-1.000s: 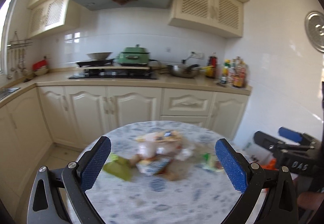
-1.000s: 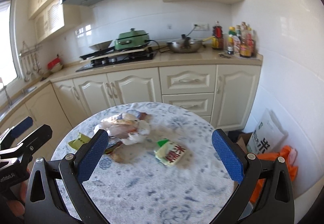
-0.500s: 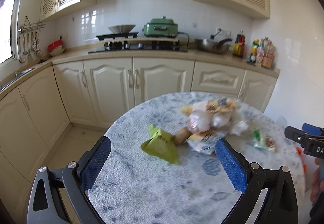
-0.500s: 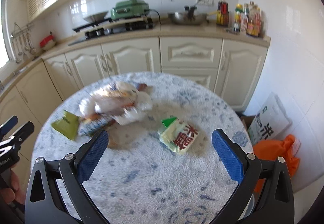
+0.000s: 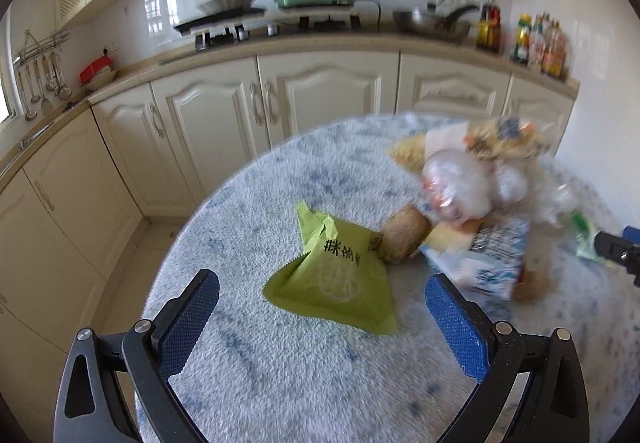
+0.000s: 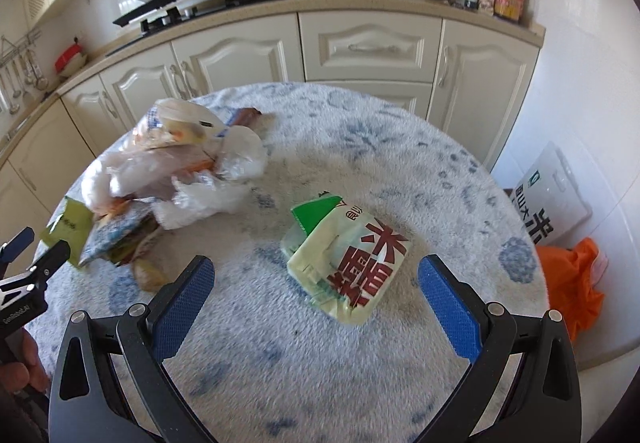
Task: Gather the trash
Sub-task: 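Grasp the green snack bag with the left tool while the right tool grasps the white-red printed packet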
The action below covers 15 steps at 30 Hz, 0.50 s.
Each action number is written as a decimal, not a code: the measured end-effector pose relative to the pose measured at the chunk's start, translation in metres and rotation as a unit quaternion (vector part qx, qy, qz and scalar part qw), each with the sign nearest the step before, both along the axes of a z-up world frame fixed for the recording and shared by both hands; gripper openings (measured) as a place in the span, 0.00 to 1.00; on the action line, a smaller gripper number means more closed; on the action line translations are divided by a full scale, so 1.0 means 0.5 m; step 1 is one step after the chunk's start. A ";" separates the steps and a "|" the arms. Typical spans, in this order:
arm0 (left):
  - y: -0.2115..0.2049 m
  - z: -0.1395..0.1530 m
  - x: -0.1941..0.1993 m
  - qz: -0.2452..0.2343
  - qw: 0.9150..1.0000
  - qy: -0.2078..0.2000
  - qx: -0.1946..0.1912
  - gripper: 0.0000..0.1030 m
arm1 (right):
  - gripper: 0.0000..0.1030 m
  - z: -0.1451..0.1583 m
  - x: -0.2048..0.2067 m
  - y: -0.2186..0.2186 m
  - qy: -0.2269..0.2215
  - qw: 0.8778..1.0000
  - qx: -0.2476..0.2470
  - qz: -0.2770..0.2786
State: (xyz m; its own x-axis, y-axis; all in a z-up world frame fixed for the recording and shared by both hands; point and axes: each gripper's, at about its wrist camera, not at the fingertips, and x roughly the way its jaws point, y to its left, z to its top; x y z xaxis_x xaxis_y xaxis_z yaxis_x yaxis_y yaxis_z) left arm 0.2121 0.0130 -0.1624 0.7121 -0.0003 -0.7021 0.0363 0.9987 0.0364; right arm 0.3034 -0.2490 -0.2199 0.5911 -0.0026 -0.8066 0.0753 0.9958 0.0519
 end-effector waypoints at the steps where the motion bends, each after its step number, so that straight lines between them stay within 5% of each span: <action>1: -0.002 -0.004 0.020 -0.002 1.000 0.008 -0.002 0.99 | 1.00 -0.007 0.007 -0.003 0.003 1.000 0.000 -0.002; 4: -0.007 -0.009 0.079 -0.003 1.000 0.026 0.001 0.99 | 0.99 -0.021 0.025 -0.006 0.009 1.000 0.002 -0.008; 6: -0.012 -0.015 0.110 -0.012 0.999 0.039 -0.006 0.90 | 0.92 -0.034 0.037 -0.009 0.017 1.000 -0.004 -0.012; 8: -0.010 -0.022 0.137 -0.023 0.998 0.058 -0.018 0.58 | 0.83 -0.044 0.044 -0.012 0.022 1.000 -0.013 -0.015; 9: -0.006 -0.019 0.149 -0.026 0.998 0.054 -0.025 0.55 | 0.83 -0.047 0.045 -0.015 0.022 1.000 -0.010 -0.013; 13: -0.004 -0.011 0.171 -0.044 0.997 0.049 -0.029 0.17 | 0.82 -0.049 0.042 -0.018 0.018 1.000 -0.014 -0.002; 15: -0.005 -0.012 0.175 -0.049 0.997 0.047 -0.030 0.10 | 0.80 -0.047 0.036 -0.021 0.016 1.000 -0.006 0.003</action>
State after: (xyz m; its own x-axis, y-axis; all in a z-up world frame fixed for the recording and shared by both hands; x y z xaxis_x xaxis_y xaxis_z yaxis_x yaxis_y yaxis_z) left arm 0.2994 0.0103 -0.1683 0.6372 -0.1105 -0.7627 0.1345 0.9904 -0.0312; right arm 0.3211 -0.2593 -0.2433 0.5649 -0.0079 -0.8252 0.0702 0.9968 0.0385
